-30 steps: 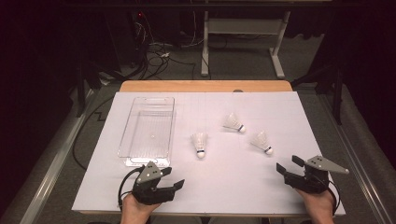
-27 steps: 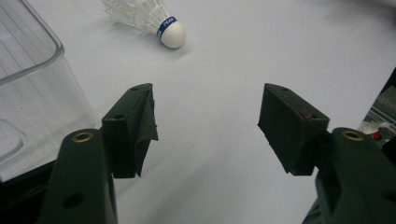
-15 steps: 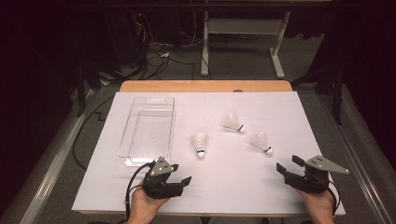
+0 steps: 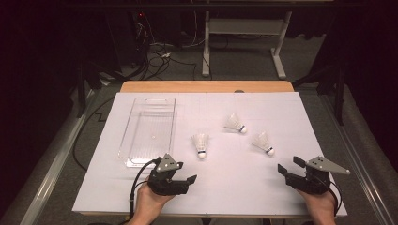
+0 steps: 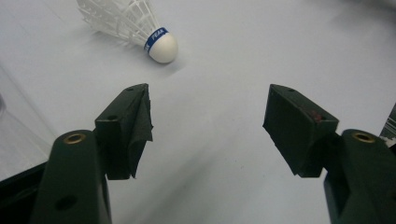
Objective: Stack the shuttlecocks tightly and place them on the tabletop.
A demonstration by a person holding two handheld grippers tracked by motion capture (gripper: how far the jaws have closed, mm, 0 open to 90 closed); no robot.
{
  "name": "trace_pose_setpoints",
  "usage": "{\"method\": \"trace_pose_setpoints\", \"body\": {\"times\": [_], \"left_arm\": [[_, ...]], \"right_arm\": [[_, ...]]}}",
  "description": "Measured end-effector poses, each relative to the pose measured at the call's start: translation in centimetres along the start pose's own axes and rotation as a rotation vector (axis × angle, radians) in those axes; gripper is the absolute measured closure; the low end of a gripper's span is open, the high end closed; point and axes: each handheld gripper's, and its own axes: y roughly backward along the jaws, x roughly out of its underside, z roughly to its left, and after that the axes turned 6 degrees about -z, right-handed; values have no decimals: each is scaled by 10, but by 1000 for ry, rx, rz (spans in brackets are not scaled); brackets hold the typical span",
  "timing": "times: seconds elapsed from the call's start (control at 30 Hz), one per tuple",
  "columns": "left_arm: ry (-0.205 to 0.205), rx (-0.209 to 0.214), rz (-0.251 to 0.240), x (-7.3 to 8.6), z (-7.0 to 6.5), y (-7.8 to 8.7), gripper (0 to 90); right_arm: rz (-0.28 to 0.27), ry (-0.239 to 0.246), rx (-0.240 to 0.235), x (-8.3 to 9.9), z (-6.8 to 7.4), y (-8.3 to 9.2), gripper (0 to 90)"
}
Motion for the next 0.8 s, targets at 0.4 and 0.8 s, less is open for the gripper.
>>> {"method": "trace_pose_setpoints", "body": {"times": [0.4,0.8], "left_arm": [[-9,-7,23,-11,2,-7,351],[9,-24,29,-24,4,-13,341]], "right_arm": [[3,4,-1,0,0,-1,295],[1,2,-9,0,1,-1,293]]}}
